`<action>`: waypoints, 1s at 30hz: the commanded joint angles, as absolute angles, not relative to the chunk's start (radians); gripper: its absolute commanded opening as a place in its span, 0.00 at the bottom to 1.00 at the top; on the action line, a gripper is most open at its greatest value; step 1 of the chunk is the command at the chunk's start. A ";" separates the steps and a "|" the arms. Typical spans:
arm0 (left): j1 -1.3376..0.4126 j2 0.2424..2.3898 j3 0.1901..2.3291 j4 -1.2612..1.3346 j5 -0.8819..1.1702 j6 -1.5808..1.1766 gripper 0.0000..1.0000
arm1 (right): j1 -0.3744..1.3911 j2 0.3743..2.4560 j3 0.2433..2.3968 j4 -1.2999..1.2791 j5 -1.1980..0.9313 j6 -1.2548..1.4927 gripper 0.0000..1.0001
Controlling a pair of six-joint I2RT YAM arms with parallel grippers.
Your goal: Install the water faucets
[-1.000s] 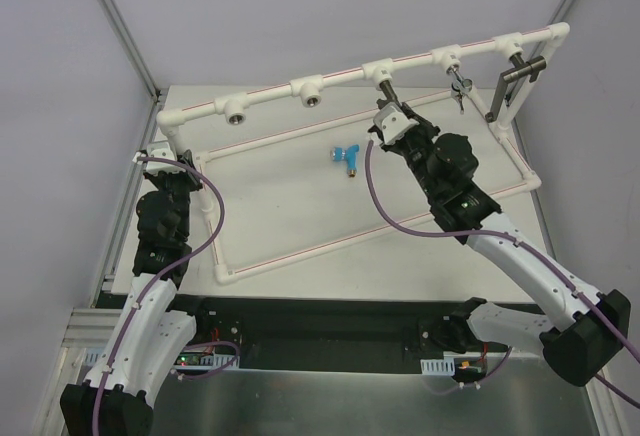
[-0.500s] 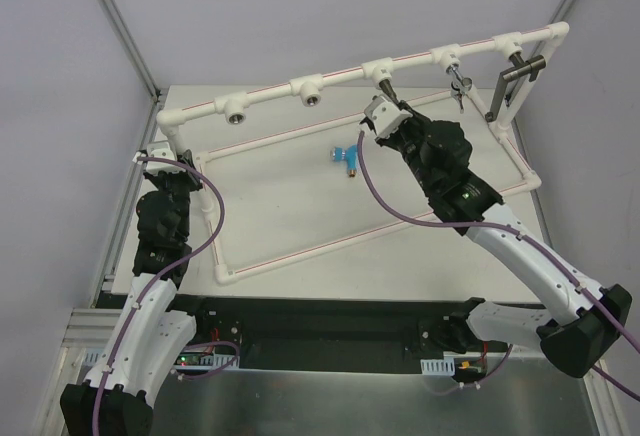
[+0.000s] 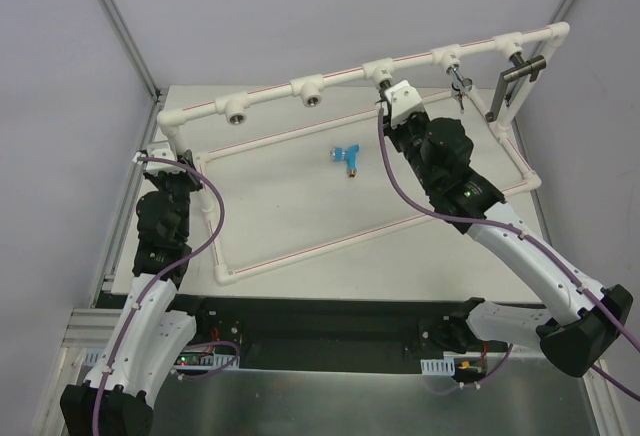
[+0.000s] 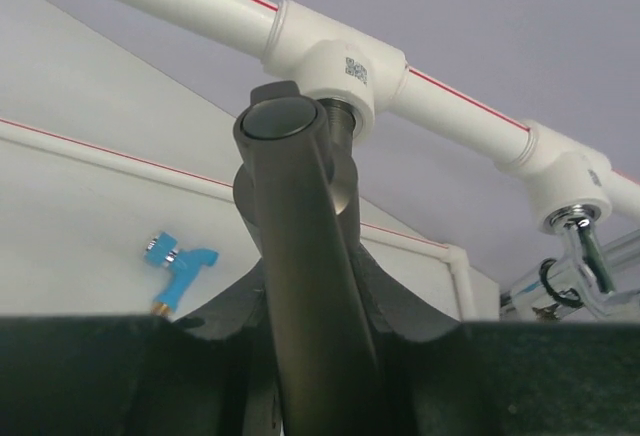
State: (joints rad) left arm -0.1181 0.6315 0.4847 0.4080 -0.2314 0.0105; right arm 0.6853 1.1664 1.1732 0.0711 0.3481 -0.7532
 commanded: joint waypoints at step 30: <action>-0.153 0.601 0.511 0.426 -0.117 -0.044 0.00 | 0.534 1.150 1.022 0.146 0.302 0.198 0.02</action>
State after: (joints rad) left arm -0.1192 0.6212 0.4847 0.3973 -0.2169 0.0101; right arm 0.5690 1.1191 1.0649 0.2062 0.2234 0.1028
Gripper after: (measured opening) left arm 0.242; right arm 0.270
